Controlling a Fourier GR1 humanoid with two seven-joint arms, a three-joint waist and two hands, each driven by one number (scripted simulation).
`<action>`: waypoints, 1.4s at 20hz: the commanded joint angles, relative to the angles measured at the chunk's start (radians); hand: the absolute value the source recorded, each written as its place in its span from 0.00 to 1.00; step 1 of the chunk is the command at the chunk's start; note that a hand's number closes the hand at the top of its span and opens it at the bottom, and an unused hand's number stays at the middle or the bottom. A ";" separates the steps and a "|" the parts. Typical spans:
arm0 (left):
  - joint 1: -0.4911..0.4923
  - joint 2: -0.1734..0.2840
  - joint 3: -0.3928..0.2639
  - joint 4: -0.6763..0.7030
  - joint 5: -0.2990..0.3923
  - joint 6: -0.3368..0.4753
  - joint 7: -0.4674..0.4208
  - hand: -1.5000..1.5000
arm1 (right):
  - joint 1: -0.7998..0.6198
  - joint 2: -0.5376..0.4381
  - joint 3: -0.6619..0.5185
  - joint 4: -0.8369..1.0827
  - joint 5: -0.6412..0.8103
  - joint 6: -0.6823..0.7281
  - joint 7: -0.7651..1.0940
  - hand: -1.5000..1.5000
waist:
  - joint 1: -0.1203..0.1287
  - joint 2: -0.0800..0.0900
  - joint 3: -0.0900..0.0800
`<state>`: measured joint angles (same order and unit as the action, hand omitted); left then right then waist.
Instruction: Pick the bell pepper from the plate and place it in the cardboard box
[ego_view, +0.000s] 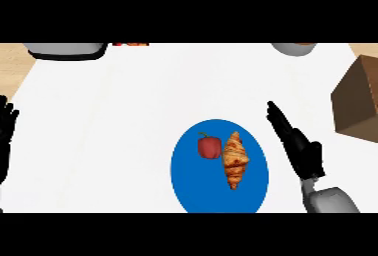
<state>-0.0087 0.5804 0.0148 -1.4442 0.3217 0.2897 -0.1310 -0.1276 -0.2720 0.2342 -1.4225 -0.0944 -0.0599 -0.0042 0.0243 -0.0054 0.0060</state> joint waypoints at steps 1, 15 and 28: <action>-0.031 0.037 0.011 0.011 -0.016 -0.059 -0.009 0.50 | -0.010 0.003 0.018 -0.170 0.051 -0.056 0.052 0.00 | -0.033 0.002 -0.007; -0.184 -0.040 -0.297 -0.147 -0.144 -0.200 0.052 0.50 | -0.169 -0.327 0.104 -0.508 0.566 -0.056 0.090 0.00 | -0.043 0.001 -0.006; -0.257 -0.069 -0.282 -0.069 -0.174 -0.234 0.060 0.50 | -0.414 -0.273 0.453 -0.614 0.780 0.483 0.659 0.00 | -0.018 0.002 -0.010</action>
<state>-0.2322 0.5294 -0.2683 -1.5255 0.1537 0.0505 -0.1004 -0.4628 -0.5940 0.5915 -2.0324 0.6591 0.2570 0.4966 0.0008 -0.0035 -0.0037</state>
